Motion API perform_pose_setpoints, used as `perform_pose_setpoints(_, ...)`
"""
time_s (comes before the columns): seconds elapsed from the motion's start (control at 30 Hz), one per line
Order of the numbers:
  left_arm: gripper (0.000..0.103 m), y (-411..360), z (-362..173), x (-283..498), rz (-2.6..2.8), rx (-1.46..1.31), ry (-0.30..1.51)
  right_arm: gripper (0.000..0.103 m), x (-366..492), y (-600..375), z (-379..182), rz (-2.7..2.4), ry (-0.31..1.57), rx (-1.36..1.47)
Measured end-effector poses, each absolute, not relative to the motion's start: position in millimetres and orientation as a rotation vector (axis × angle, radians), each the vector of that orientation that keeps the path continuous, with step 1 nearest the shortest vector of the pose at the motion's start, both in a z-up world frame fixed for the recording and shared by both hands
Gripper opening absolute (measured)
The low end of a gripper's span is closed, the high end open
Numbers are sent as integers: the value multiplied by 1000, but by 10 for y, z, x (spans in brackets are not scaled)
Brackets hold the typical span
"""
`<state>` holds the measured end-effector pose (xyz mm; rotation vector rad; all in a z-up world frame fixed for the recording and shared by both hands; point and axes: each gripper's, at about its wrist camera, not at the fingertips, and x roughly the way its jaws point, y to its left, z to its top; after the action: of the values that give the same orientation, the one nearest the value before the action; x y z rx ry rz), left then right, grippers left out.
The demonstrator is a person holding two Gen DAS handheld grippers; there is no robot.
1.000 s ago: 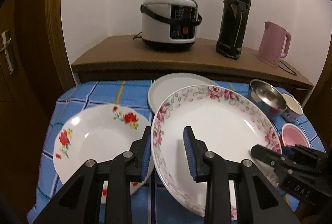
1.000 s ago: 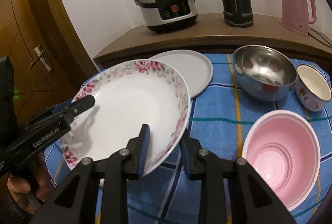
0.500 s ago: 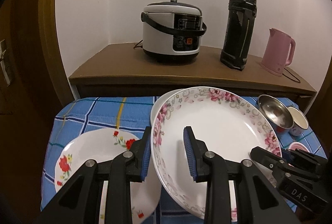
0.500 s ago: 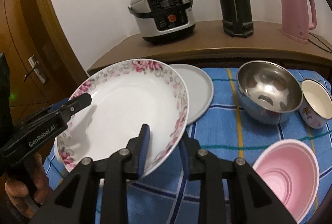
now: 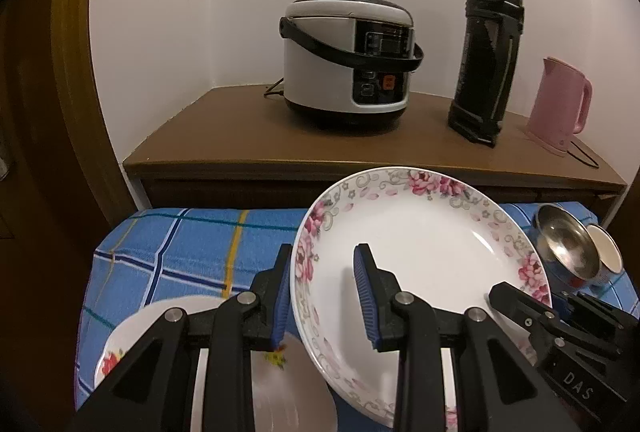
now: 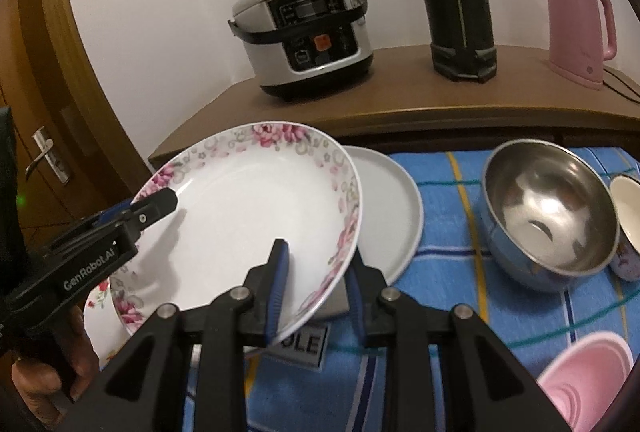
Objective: Organize plates and bowls
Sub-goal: 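Lift the pink-rimmed plate with both grippers and carry it over the grey plate, then lower the pink-rimmed plate onto the grey plate and open both grippers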
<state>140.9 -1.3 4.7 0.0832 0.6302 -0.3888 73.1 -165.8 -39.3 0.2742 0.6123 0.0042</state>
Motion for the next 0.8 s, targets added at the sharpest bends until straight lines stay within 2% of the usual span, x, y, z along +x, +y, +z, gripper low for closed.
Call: perform_pose_setpoints(0.8,33,-432,-279,1891,-351,127,741,28,1117,-1893,-629,-88,627,307)
